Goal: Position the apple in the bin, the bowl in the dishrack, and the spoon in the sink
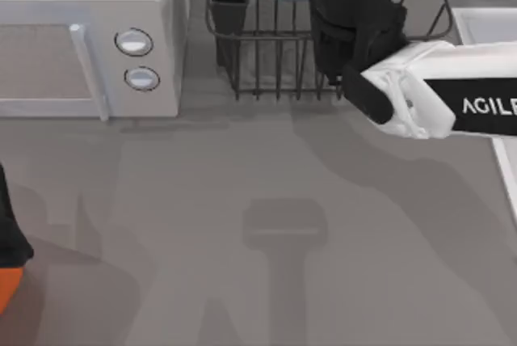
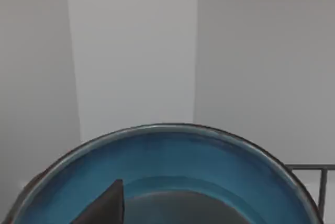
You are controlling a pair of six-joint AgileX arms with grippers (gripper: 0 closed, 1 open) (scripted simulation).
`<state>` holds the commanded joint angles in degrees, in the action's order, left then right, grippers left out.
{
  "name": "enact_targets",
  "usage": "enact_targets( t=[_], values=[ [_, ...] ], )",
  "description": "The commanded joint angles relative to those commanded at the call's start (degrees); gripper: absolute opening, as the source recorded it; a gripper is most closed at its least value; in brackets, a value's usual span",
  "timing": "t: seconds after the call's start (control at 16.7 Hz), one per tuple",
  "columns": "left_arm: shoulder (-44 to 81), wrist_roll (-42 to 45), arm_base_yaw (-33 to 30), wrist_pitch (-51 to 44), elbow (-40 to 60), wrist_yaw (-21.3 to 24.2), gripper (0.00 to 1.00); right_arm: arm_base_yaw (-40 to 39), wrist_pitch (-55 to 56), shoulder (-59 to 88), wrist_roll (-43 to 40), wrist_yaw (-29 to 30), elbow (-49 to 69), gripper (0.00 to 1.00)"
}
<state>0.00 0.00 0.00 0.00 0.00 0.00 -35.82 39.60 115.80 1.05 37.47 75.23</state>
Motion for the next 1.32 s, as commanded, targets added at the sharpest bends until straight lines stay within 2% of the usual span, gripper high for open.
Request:
enact_targets(
  t=[0.18, 0.42, 1.02, 1.32],
  values=[
    [0.0, 0.0, 0.0, 0.0, 0.0, 0.0, 1.00, 2.2, -2.2, -6.1, 0.1, -2.4, -4.4, 1.00],
    [0.0, 0.0, 0.0, 0.0, 0.0, 0.0, 1.00, 7.4, -7.8, -22.0, 0.0, -7.6, -15.1, 1.00],
    [0.0, 0.0, 0.0, 0.0, 0.0, 0.0, 1.00, 25.2, -29.4, -87.2, -1.7, -26.2, -54.6, 1.00],
    [0.0, 0.0, 0.0, 0.0, 0.0, 0.0, 1.00, 32.8, -37.1, -108.8, -1.4, -34.3, -69.8, 1.00]
  ],
)
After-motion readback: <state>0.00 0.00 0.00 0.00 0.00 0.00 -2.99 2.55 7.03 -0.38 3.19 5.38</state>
